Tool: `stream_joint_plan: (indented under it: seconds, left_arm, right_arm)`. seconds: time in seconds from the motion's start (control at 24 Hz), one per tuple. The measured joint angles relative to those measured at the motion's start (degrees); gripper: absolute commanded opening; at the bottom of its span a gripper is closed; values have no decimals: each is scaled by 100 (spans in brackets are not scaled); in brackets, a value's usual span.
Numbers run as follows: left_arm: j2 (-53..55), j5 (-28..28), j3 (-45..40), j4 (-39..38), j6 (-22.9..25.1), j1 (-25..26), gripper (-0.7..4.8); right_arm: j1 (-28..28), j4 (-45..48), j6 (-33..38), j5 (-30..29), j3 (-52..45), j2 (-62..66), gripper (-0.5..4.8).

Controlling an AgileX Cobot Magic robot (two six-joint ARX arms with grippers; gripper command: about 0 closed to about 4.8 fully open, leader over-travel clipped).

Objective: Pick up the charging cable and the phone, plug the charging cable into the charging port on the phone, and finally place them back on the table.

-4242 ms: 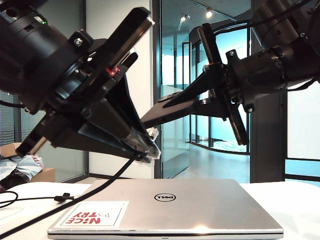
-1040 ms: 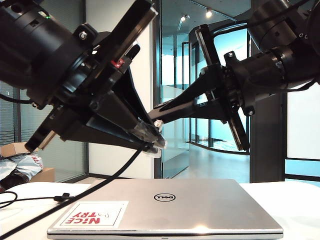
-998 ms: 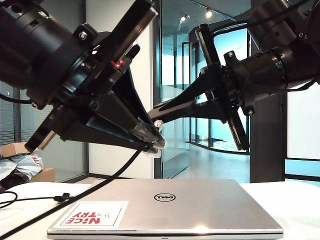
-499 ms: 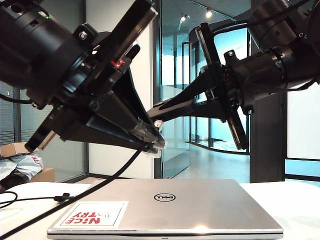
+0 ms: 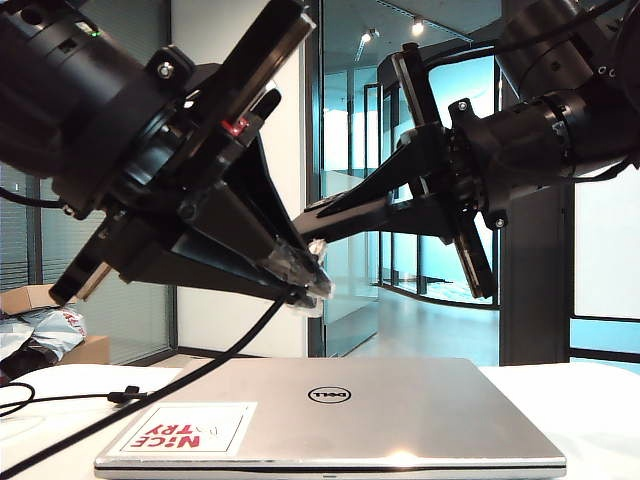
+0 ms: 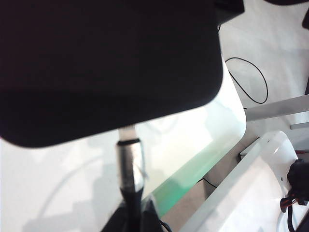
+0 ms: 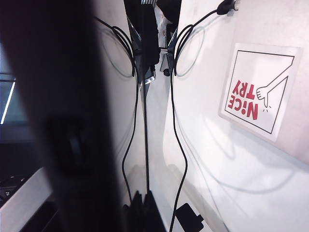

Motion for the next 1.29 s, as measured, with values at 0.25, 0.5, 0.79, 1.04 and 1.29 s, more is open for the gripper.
stream_joint_plan:
  seconds: [0.25, 0.5, 0.79, 1.04, 1.29]
  left_arm:
    - [0, 4, 0, -2, 0, 2, -6]
    - [0, 7, 0, 0, 0, 2, -6]
    - [0, 20, 0, 2, 0, 2, -6]
    - [0, 22, 0, 22, -2, 2, -6]
    - [0, 31, 0, 7, -74, 2, -6]
  right_arm:
    - [0, 2, -142, -4, 0, 0, -6]
    - [0, 0, -173, -7, 0, 0, -6]
    - [0, 0, -238, -17, 0, 0, -6]
    - [0, -96, -304, -26, 0, 0, -6]
    - [0, -173, -321, -26, 0, 0, -6]
